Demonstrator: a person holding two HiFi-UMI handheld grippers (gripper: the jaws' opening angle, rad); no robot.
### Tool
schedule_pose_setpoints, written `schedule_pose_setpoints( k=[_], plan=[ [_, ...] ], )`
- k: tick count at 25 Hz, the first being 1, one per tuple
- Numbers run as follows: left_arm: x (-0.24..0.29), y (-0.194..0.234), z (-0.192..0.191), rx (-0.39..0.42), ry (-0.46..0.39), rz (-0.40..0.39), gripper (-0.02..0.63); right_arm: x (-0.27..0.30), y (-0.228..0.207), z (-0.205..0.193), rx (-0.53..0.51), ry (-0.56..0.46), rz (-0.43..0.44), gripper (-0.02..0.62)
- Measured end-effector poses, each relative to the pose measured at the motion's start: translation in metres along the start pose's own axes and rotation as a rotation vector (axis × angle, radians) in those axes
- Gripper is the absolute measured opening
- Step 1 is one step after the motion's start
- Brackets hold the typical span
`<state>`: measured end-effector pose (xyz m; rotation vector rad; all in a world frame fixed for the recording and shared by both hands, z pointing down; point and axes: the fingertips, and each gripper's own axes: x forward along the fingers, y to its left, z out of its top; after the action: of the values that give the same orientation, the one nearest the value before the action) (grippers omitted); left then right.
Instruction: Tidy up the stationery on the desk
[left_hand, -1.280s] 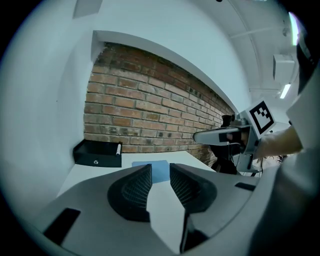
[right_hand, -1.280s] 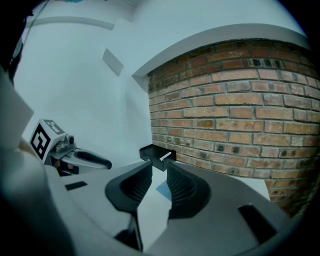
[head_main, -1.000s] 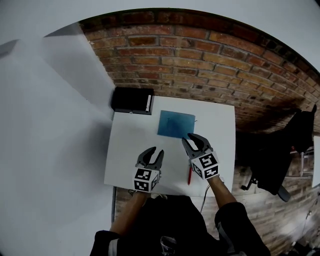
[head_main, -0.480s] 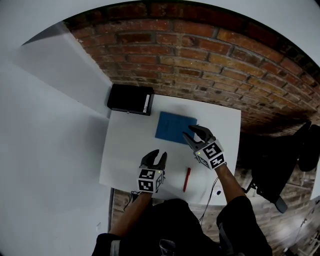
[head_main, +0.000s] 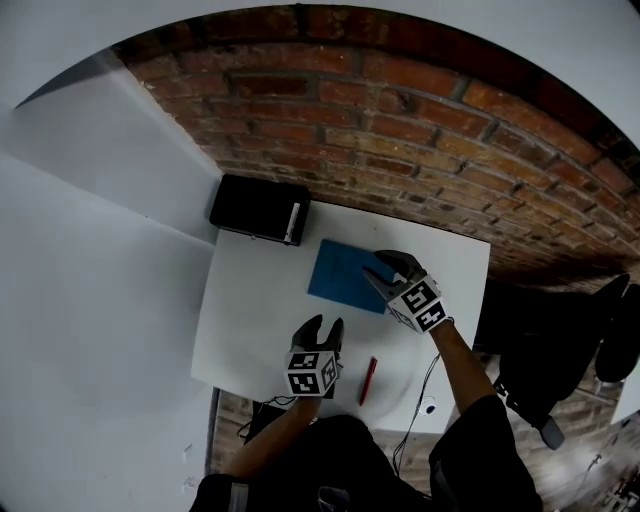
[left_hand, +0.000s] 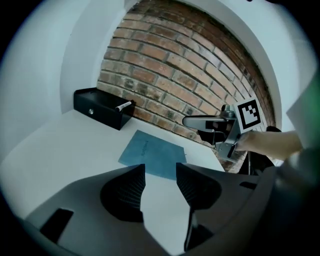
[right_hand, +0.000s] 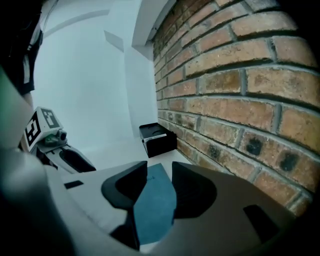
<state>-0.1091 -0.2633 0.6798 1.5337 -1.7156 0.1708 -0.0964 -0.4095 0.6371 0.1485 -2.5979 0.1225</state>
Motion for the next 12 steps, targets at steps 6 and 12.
schedule_pose_setpoints(
  k=[6, 12],
  plan=[
    [0.028, -0.001, -0.011, -0.196, -0.014, 0.048, 0.184, 0.031, -0.017, -0.018, -0.013, 0.079, 0.076, 0.15],
    [0.055, -0.008, -0.022, -0.256, 0.024, 0.069, 0.184, 0.054, -0.024, -0.045, -0.03, 0.212, 0.178, 0.158]
  ],
)
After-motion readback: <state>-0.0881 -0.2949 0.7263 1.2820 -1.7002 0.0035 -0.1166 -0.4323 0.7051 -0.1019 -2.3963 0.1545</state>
